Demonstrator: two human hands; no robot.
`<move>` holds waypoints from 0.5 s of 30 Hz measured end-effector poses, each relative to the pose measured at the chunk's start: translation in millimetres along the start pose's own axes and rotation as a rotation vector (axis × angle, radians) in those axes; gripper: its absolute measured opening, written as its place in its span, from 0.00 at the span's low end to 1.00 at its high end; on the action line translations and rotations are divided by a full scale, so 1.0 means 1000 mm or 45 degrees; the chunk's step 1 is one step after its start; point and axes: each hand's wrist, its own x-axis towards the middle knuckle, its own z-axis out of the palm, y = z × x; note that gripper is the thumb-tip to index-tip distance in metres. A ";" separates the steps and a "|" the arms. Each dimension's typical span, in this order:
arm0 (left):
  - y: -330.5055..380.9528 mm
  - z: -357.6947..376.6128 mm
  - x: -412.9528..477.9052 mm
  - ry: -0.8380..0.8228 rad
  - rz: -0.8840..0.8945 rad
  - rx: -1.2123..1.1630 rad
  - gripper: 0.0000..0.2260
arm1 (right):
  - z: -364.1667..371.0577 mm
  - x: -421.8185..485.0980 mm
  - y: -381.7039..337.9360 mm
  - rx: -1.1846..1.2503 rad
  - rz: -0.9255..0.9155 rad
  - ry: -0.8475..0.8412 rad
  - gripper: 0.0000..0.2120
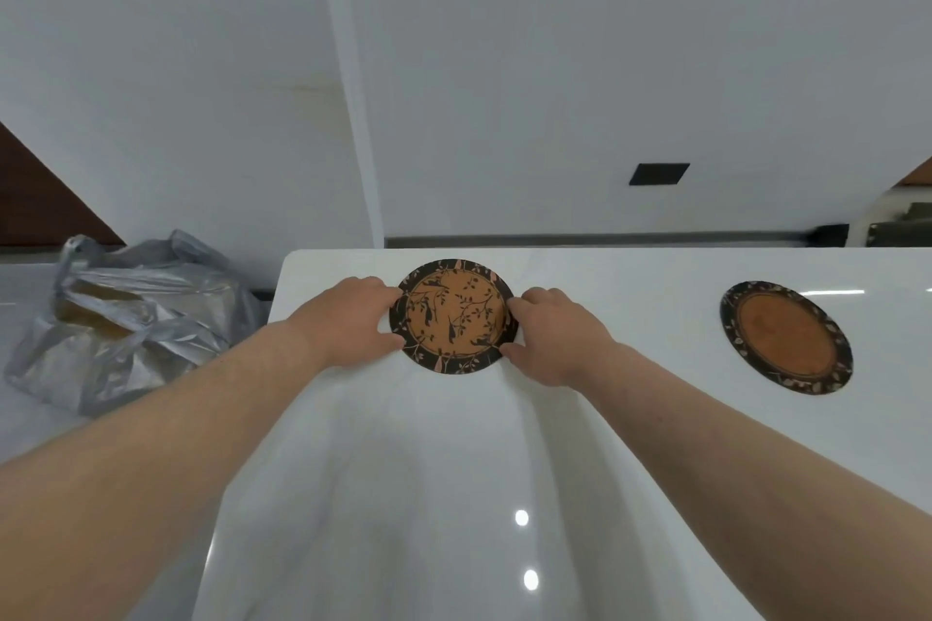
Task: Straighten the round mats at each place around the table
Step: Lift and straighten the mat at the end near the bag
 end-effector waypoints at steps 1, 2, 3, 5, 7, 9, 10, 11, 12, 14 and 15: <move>-0.001 0.001 0.003 0.011 -0.007 -0.005 0.17 | 0.001 0.002 0.002 0.001 -0.006 -0.005 0.20; -0.002 0.002 0.006 0.027 -0.022 -0.026 0.17 | 0.001 0.003 0.003 0.021 -0.004 -0.008 0.20; -0.002 0.003 0.008 0.050 -0.040 -0.062 0.17 | 0.001 0.004 0.004 0.060 0.004 -0.012 0.20; -0.001 0.007 0.010 0.120 -0.075 -0.159 0.16 | 0.002 0.006 0.005 0.163 0.018 -0.005 0.17; 0.000 0.010 0.010 0.202 -0.104 -0.270 0.14 | 0.005 0.006 0.004 0.263 0.020 0.032 0.12; 0.002 0.011 0.010 0.238 -0.100 -0.328 0.13 | 0.007 0.007 0.002 0.334 0.015 0.060 0.09; 0.003 0.012 0.010 0.239 -0.091 -0.336 0.13 | 0.009 0.006 0.000 0.355 0.016 0.069 0.08; 0.004 0.013 0.010 0.246 -0.093 -0.343 0.13 | 0.010 0.006 -0.002 0.367 0.021 0.079 0.08; 0.005 0.013 0.010 0.262 -0.109 -0.363 0.13 | 0.010 0.007 -0.003 0.380 0.028 0.088 0.08; 0.004 0.014 0.008 0.315 -0.160 -0.452 0.12 | 0.011 0.008 -0.007 0.421 0.051 0.092 0.08; 0.004 0.015 0.007 0.344 -0.183 -0.495 0.13 | 0.011 0.008 -0.009 0.438 0.059 0.091 0.08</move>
